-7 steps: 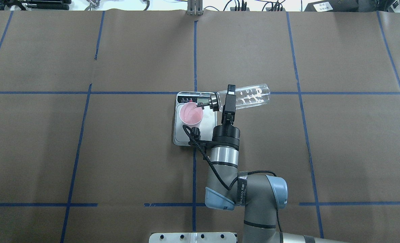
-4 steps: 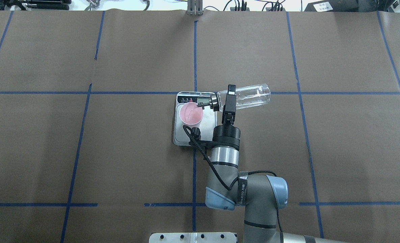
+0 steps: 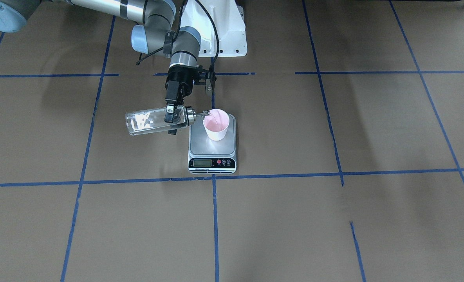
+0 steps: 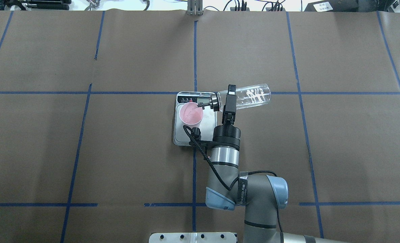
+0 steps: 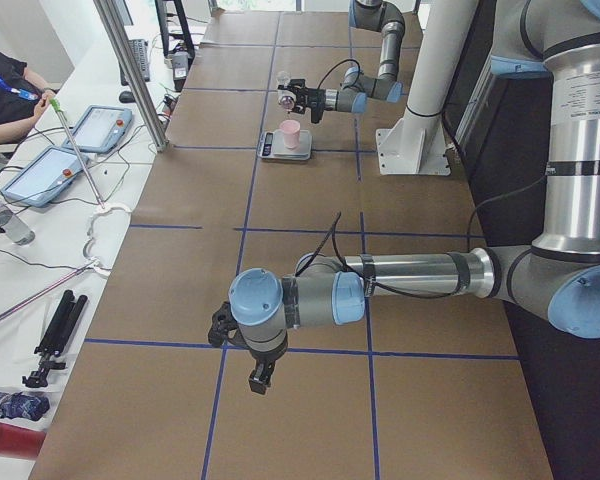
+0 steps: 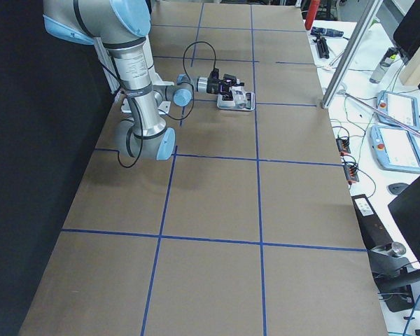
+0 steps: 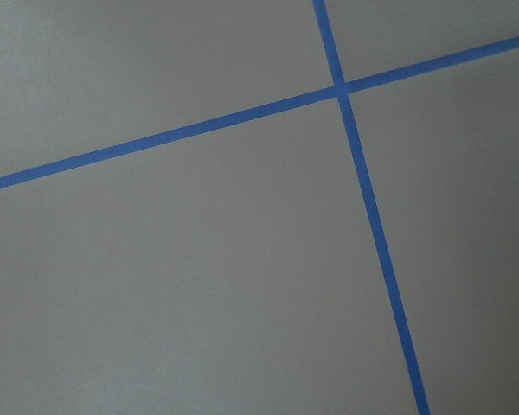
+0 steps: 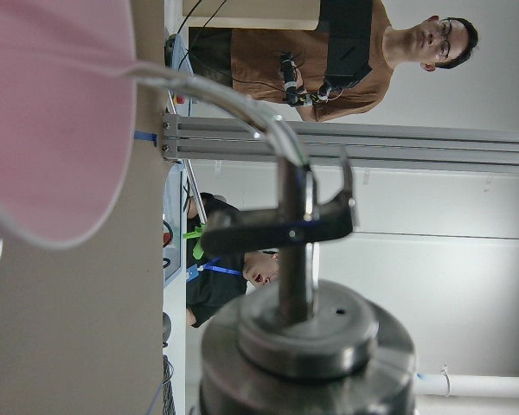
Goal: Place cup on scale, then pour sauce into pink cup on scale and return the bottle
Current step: 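Tilt the bottle spout over the pink cup with the right gripper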
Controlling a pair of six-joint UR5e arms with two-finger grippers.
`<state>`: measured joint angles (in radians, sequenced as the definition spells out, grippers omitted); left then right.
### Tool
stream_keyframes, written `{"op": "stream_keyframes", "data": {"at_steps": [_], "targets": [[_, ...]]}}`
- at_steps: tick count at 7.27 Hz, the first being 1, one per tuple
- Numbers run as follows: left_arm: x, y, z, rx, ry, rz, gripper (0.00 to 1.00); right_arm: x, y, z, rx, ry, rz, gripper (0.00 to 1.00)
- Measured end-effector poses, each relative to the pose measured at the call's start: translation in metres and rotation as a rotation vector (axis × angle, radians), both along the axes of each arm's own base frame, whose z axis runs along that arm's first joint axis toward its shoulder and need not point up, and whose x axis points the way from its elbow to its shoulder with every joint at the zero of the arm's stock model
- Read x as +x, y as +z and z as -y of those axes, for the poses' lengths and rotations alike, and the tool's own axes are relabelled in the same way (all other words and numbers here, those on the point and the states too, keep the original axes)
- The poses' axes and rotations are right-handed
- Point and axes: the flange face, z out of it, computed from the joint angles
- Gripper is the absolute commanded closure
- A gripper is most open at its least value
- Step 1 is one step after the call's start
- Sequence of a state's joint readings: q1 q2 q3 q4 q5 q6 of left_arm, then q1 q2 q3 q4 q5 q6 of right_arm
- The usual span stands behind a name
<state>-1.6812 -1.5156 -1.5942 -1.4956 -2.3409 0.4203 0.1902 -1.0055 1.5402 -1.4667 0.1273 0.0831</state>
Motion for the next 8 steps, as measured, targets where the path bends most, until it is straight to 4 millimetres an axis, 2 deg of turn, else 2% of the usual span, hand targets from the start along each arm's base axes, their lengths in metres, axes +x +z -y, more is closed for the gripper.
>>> {"op": "stream_keyframes", "data": {"at_steps": [3, 8], "targets": [[0.000, -0.001, 0.000, 0.003, 0.000, 0.000, 0.00, 0.006, -0.011, -0.001, 0.009, -0.006, 0.102, 1.00], [0.000, -0.003, 0.001, 0.007, 0.000, 0.001, 0.00, 0.032, -0.045, -0.003, 0.001, -0.096, 0.506, 1.00]]}}
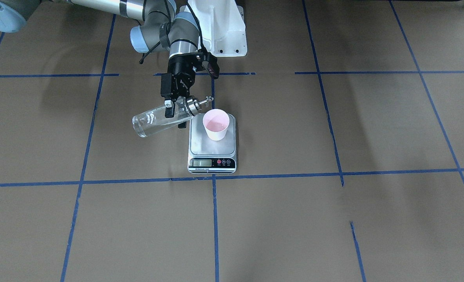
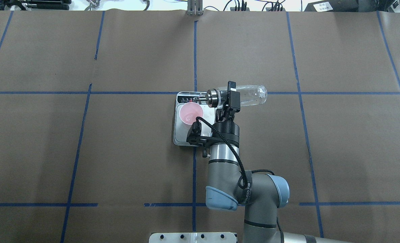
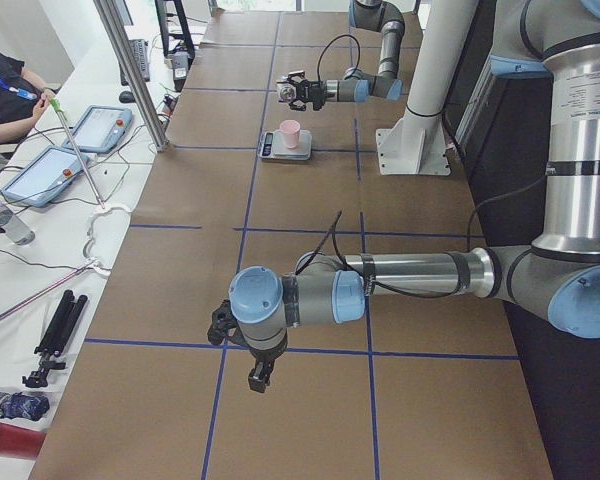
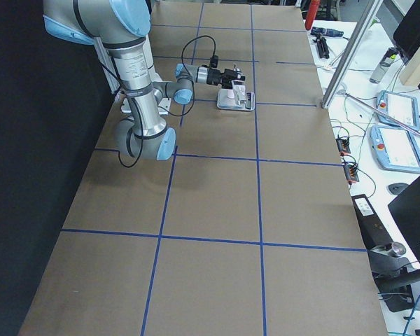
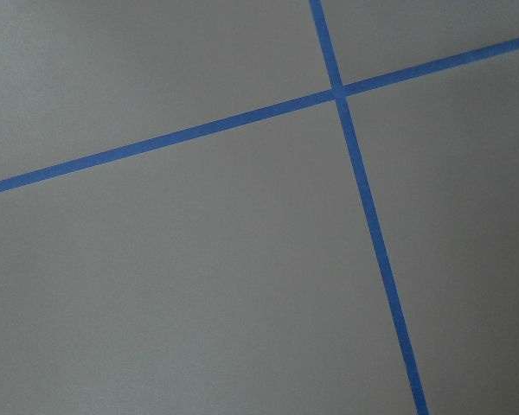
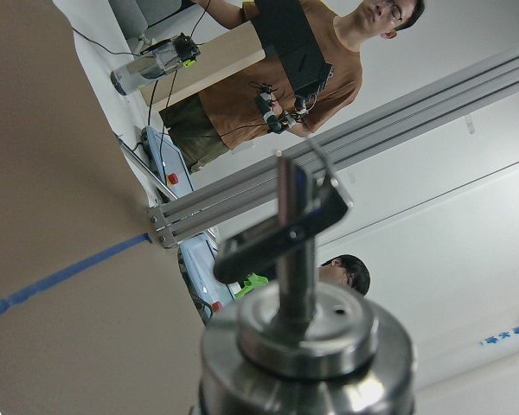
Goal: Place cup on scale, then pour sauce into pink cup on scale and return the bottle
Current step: 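Turn the bottle upright and carry it back to its spot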
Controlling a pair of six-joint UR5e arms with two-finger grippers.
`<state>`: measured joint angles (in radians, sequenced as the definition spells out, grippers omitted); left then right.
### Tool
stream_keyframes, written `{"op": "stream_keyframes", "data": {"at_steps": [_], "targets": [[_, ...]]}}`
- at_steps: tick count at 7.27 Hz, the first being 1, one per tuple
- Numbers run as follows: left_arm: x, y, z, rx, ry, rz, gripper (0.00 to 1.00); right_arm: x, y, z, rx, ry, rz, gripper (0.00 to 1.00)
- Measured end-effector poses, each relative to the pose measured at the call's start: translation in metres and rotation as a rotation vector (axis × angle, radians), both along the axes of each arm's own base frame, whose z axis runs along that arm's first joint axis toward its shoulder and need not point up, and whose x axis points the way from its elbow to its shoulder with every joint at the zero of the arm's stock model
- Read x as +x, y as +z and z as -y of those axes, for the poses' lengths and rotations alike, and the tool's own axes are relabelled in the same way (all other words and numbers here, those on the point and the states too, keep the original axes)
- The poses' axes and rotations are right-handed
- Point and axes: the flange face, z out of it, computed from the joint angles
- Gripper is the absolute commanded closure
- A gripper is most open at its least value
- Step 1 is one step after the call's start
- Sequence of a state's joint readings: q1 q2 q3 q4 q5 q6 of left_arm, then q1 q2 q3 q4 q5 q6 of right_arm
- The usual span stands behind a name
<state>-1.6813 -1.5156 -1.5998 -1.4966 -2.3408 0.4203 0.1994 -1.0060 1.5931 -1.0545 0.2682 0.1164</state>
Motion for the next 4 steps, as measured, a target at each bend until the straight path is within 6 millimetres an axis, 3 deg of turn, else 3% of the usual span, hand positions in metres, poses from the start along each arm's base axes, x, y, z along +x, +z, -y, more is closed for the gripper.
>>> {"op": "stream_keyframes", "data": {"at_steps": [4], "targets": [[0.000, 0.000, 0.000, 0.002, 0.000, 0.000, 0.00, 0.018, -0.003, -0.002, -0.080, -0.096, 0.488, 1.00]]}}
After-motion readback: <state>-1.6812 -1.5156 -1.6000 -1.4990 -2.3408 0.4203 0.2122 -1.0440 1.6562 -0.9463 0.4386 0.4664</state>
